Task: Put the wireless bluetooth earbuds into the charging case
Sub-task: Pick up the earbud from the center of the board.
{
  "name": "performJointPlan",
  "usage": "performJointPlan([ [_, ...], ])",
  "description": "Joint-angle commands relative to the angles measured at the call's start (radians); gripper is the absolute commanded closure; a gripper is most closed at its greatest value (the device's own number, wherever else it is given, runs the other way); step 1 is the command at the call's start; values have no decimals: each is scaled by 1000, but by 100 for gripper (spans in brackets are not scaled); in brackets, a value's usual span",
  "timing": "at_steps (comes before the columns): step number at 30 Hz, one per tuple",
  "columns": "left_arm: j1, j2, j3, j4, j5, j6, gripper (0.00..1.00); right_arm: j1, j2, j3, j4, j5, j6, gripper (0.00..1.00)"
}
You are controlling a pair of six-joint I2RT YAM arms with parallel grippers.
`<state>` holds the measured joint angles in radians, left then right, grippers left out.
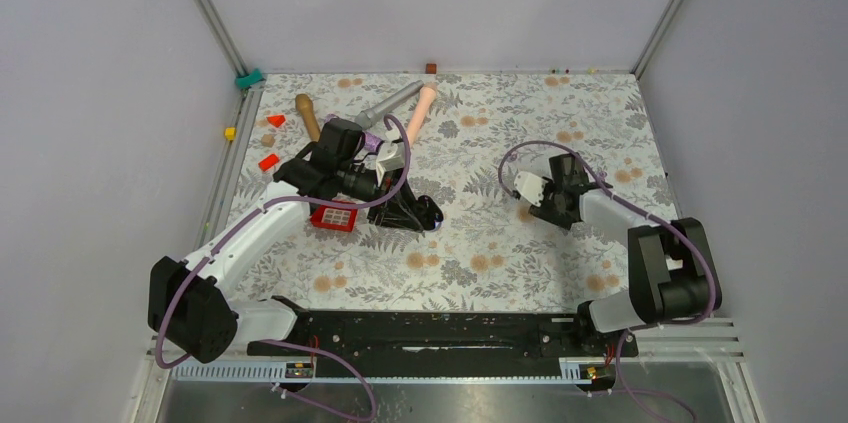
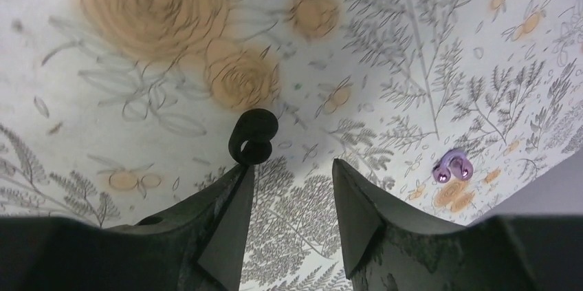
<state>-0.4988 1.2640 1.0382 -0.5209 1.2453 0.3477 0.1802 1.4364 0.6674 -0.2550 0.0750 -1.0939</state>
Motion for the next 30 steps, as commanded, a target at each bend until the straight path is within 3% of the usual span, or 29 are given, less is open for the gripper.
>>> performJointPlan([
  [1,-5,-14,5,37,6,20,100,-2,65,117,31,-63,118,48],
  [11,-7,-15,2,36,1,23,100,7,198,316,75,47,236,48],
  [20,-7,-14,3,36,1,25,100,8,96,275,-21,-45,95,48],
  [26,-9,-24,1,36,-4,24,100,10,164,318,-111,-37,110,49],
  [30,-8,-26,0,37,-4,24,100,29,168,255,-121,-59,57,46],
])
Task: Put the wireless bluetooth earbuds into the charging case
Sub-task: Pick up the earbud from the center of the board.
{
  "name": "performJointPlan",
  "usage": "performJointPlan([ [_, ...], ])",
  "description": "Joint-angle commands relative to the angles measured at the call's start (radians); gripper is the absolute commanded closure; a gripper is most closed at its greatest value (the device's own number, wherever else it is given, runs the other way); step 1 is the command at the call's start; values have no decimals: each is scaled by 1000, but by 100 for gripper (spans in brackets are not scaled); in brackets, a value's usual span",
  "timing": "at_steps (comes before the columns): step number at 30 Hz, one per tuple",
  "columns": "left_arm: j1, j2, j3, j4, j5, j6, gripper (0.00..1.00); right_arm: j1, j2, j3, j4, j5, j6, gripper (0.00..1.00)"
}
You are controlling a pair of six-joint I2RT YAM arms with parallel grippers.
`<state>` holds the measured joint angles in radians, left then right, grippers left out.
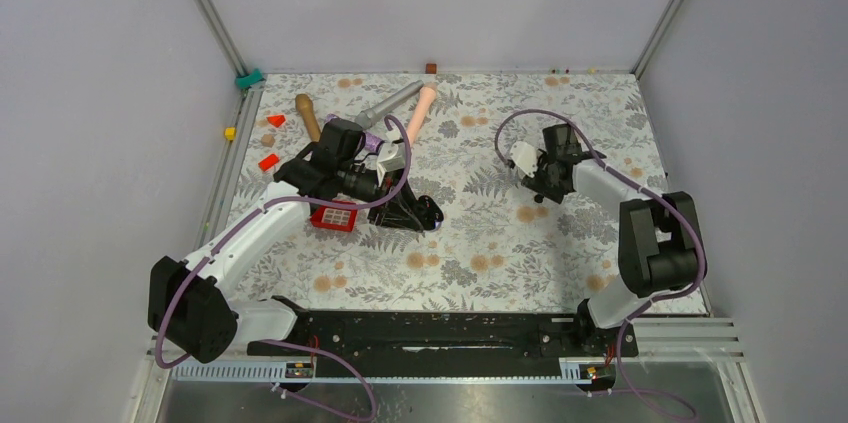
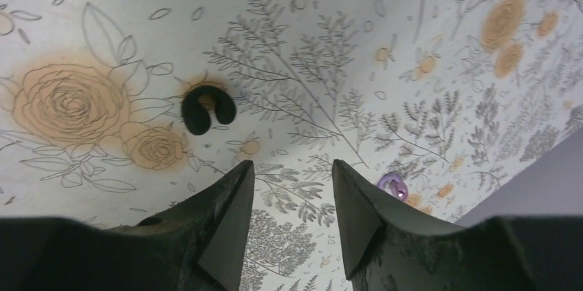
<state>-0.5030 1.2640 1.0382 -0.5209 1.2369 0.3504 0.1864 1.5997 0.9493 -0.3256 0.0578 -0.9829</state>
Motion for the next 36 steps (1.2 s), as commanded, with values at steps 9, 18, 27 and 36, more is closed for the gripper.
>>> performJointPlan([
  [9,-4,-19,2,36,6,21,100,93,42,-82,15,-33,-32,38],
  [18,-4,-19,2,37,3,24,100,128,80,-113,235,89,-13,34],
  [27,-6,-16,3,37,4,24,100,143,117,-52,260,99,59,32],
  [36,-6,-15,2,36,-1,24,100,141,116,80,47,4,197,32],
])
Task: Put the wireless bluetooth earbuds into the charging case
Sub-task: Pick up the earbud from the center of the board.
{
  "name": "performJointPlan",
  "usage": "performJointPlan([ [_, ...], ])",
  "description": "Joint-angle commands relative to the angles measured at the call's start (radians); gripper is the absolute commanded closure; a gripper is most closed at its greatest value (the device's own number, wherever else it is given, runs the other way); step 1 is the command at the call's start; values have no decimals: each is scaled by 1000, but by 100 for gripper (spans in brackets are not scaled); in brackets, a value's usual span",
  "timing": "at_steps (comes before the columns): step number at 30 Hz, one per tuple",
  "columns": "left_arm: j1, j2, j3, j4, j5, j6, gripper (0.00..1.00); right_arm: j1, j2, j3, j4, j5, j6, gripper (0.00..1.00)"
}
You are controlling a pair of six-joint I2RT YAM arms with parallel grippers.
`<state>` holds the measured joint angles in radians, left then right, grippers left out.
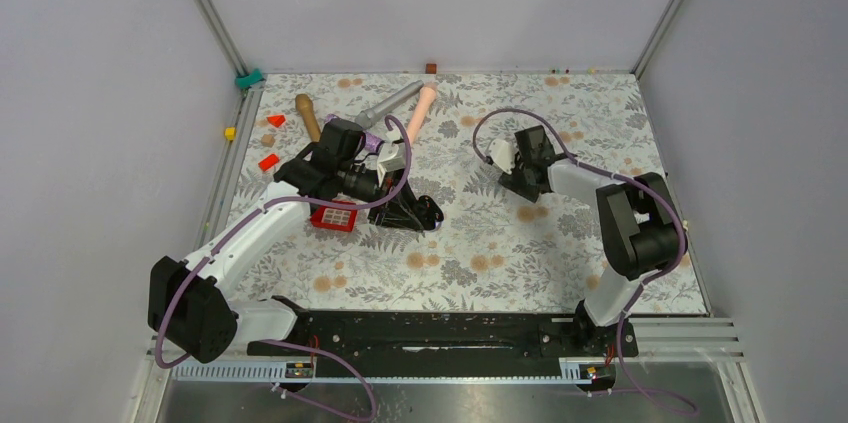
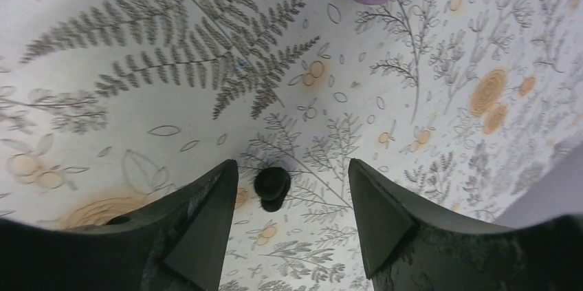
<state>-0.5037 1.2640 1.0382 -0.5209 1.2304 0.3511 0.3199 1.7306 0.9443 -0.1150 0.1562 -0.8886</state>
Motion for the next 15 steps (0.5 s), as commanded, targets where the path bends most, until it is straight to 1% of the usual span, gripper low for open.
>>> performJointPlan([
  [1,-6,-16,1,37,5,24,100,1,-24,109,-214,-136,127,32],
  [4,-5,-18,2,36,5,25,100,-45,-45,193,-339,-278,179,33],
  [8,-6,-22,1,37,5,27,100,-118,-33,281,-432,-389,204,37],
  [11,-7,-25,0,37,5,28,100,-158,16,340,-476,-393,209,42],
  [15,-7,-31,0,36,4,27,100,-177,122,426,-557,-360,202,45],
])
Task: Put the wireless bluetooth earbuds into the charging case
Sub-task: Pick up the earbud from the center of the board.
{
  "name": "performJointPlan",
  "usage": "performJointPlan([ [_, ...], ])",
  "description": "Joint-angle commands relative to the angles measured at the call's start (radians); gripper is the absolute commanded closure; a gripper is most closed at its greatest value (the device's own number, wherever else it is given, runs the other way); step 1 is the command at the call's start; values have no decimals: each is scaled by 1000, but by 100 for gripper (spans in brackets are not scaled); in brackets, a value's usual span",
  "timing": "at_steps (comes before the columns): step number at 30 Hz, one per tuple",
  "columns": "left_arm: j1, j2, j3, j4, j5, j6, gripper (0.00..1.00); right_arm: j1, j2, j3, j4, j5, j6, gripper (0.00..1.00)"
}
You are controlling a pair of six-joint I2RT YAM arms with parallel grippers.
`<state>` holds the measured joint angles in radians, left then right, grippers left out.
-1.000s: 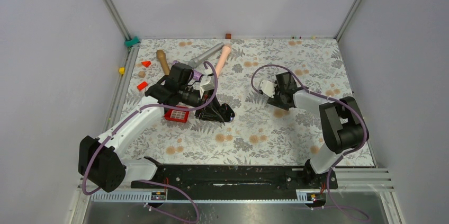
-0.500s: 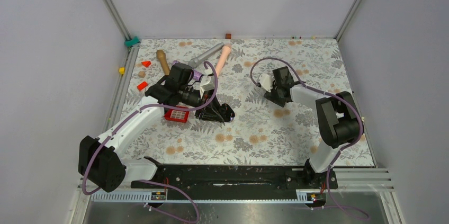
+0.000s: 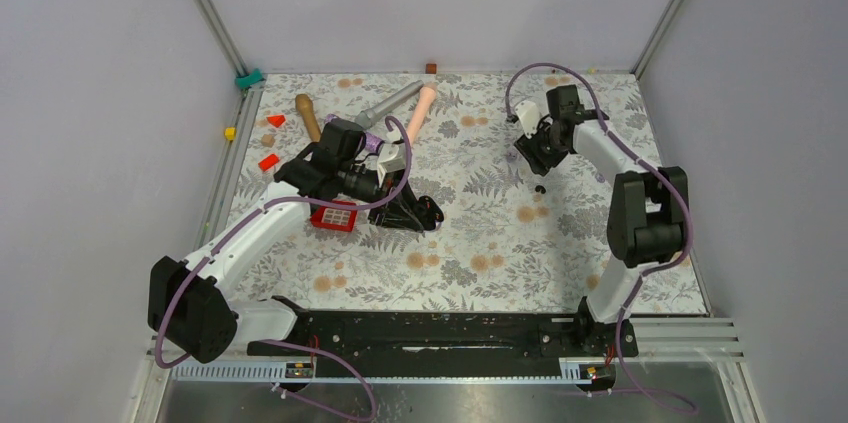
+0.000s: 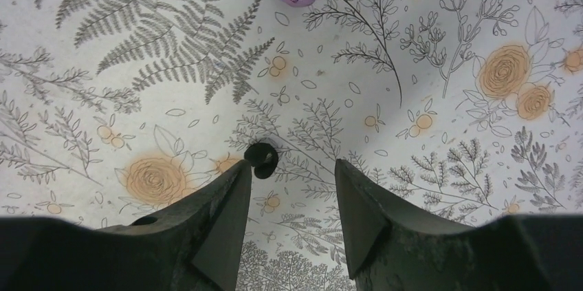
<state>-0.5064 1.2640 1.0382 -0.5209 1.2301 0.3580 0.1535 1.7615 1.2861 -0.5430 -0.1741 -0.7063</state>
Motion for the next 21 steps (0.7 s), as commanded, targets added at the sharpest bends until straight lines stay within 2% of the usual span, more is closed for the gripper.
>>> performJointPlan([
  [1,-3,-33,-1,36,2,20,100,-13,110,98,-147,-30,17,45],
  [16,-4,-46,-10,36,12,17,100,-48,154,85,-146,-31,4,46],
  [21,-4,-52,-10,36,17,18,100,-56,190,110,-146,20,16,47],
])
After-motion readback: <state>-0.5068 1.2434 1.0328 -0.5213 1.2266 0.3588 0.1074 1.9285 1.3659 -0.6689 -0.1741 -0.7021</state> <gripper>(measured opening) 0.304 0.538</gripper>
